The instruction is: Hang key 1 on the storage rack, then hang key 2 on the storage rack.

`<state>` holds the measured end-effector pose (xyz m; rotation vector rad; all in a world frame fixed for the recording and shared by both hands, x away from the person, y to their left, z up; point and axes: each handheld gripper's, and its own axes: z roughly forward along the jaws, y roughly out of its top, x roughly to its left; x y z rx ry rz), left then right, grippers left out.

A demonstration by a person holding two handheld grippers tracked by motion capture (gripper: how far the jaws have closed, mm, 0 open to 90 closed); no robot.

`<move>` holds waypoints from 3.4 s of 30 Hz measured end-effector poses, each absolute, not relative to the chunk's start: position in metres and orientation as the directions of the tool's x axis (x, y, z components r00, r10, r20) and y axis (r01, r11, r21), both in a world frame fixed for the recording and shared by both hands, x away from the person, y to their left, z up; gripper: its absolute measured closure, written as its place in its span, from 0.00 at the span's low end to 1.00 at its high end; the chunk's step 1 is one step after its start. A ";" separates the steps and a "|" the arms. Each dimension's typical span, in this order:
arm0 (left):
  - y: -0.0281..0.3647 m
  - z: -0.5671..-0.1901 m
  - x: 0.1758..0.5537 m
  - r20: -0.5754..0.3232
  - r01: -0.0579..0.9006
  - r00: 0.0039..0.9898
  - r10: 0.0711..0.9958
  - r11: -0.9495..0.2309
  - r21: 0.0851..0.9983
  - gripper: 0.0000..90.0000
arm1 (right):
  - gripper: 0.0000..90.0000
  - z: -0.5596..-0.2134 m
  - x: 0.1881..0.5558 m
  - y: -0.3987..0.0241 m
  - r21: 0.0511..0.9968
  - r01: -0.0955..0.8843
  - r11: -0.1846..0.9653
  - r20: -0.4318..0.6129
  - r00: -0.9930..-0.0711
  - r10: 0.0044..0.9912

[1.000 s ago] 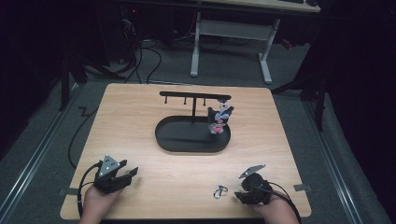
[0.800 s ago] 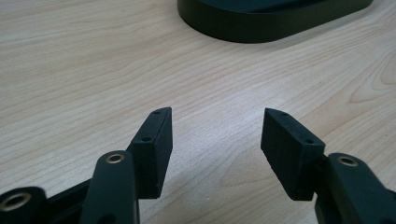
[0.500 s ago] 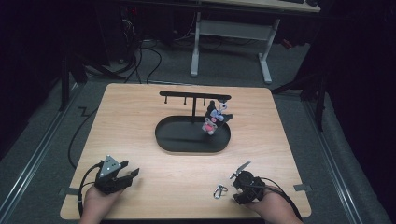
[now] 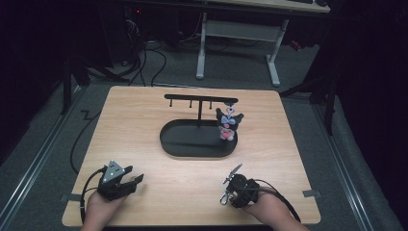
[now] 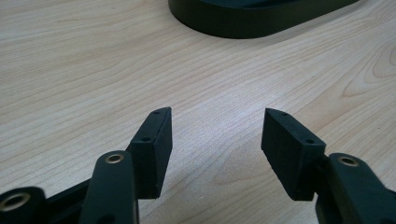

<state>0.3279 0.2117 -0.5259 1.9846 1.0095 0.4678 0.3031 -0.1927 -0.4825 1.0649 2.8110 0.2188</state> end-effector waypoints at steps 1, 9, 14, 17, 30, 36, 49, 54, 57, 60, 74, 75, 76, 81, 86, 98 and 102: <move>0.212 -0.526 0.328 -0.045 0.482 0.604 0.796 -0.320 0.815 0.49 | 0.71 -0.483 0.304 -0.192 0.181 0.646 0.742 -0.074 -0.743 0.665; 0.212 -0.526 0.327 -0.053 0.486 0.605 0.795 -0.316 0.815 0.49 | 0.91 -0.479 0.306 -0.186 0.195 0.626 0.755 -0.097 -0.754 0.650; 0.211 -0.527 0.326 -0.053 0.488 0.606 0.794 -0.318 0.813 0.49 | 0.98 -0.478 0.308 -0.187 0.202 0.615 0.762 -0.085 -0.764 0.639; 0.211 -0.527 0.326 -0.052 0.488 0.606 0.794 -0.319 0.812 0.49 | 0.99 -0.478 0.309 -0.188 0.209 0.613 0.762 -0.078 -0.766 0.638; 0.210 -0.529 0.326 -0.052 0.491 0.609 0.792 -0.324 0.809 0.49 | 0.99 -0.469 0.312 -0.191 0.212 0.620 0.755 -0.016 -0.771 0.637; 0.211 -0.528 0.326 -0.048 0.486 0.607 0.793 -0.323 0.812 0.49 | 0.99 -0.451 0.316 -0.194 0.229 0.634 0.739 0.013 -0.761 0.648; 0.215 -0.527 0.325 -0.055 0.477 0.608 0.792 -0.310 0.822 0.49 | 0.99 -0.418 0.329 -0.202 0.236 0.674 0.700 0.027 -0.725 0.689; 0.215 -0.526 0.324 -0.055 0.473 0.609 0.791 -0.307 0.826 0.49 | 0.99 -0.410 0.333 -0.205 0.233 0.679 0.696 0.015 -0.718 0.696; 0.216 -0.526 0.326 -0.058 0.475 0.608 0.791 -0.305 0.825 0.49 | 0.99 -0.406 0.337 -0.207 0.237 0.690 0.684 0.021 -0.708 0.706; 0.216 -0.527 0.326 -0.059 0.476 0.608 0.792 -0.304 0.825 0.48 | 0.99 -0.403 0.340 -0.207 0.237 0.700 0.674 0.027 -0.698 0.715; 0.214 -0.527 0.326 -0.053 0.472 0.617 0.785 -0.316 0.823 0.48 | 0.99 -0.382 0.360 -0.212 0.244 0.714 0.656 0.033 -0.682 0.730; 0.214 -0.527 0.326 -0.053 0.472 0.617 0.785 -0.315 0.823 0.48 | 0.99 -0.380 0.362 -0.212 0.243 0.712 0.659 0.030 -0.685 0.728; 0.214 -0.527 0.326 -0.052 0.469 0.618 0.785 -0.315 0.825 0.48 | 0.99 -0.378 0.363 -0.212 0.247 0.713 0.656 0.033 -0.683 0.730; 0.214 -0.526 0.325 -0.045 0.464 0.621 0.782 -0.321 0.826 0.48 | 0.99 -0.368 0.374 -0.211 0.253 0.728 0.637 0.036 -0.665 0.746; 0.215 -0.526 0.325 -0.044 0.462 0.620 0.784 -0.319 0.827 0.48 | 0.99 -0.362 0.384 -0.207 0.247 0.738 0.628 0.042 -0.656 0.754; 0.215 -0.526 0.323 -0.040 0.463 0.623 0.781 -0.328 0.824 0.48 | 0.99 -0.352 0.410 -0.192 0.268 0.752 0.603 0.032 -0.632 0.774; 0.215 -0.526 0.323 -0.040 0.462 0.626 0.779 -0.329 0.823 0.48 | 0.99 -0.351 0.419 -0.189 0.288 0.757 0.587 0.038 -0.622 0.782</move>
